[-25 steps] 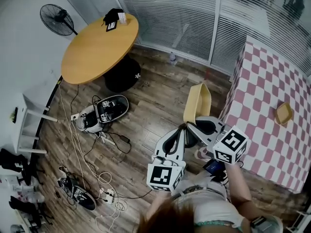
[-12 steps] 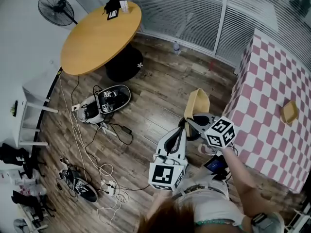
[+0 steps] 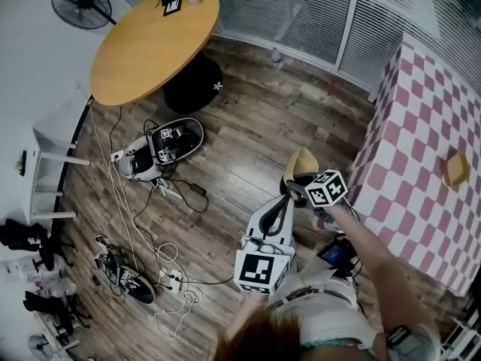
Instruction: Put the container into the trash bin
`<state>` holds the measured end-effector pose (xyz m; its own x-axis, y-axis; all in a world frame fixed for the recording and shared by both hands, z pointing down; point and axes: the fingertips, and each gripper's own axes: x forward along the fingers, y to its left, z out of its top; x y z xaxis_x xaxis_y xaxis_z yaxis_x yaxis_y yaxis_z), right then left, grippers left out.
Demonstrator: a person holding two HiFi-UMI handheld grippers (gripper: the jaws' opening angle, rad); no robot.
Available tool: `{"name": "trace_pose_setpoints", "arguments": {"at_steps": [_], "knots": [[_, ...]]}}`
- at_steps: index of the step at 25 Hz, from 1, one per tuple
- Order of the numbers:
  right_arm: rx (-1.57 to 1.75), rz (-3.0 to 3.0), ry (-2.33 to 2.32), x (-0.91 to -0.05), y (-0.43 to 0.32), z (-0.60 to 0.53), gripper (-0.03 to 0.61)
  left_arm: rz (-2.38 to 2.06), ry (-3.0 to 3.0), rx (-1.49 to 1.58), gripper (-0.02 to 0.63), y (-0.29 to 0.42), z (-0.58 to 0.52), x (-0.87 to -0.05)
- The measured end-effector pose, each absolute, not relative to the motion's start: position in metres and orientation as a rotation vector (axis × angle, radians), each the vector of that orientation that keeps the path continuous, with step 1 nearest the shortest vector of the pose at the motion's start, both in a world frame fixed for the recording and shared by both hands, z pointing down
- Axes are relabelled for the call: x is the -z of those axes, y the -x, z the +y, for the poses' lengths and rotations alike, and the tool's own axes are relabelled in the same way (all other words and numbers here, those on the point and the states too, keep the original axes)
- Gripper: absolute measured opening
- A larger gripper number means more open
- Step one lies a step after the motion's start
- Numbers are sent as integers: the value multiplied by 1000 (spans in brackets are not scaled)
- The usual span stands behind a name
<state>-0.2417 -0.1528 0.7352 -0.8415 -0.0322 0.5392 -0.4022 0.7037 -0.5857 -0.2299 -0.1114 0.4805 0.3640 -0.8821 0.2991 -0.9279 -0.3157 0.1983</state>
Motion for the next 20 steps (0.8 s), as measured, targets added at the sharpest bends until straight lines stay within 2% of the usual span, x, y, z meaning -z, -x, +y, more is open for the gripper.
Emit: {"name": "trace_pose_setpoints", "arguments": {"at_steps": [10,20], "knots": [[-1302,-2206,-329,-846,228,-136,8,-1550,-2249,-239,9,236,-111,-504],[-1230,-2160,-332,-880,226,-132,12,-1592,-2188,-280,9,258,-108,-518]]}}
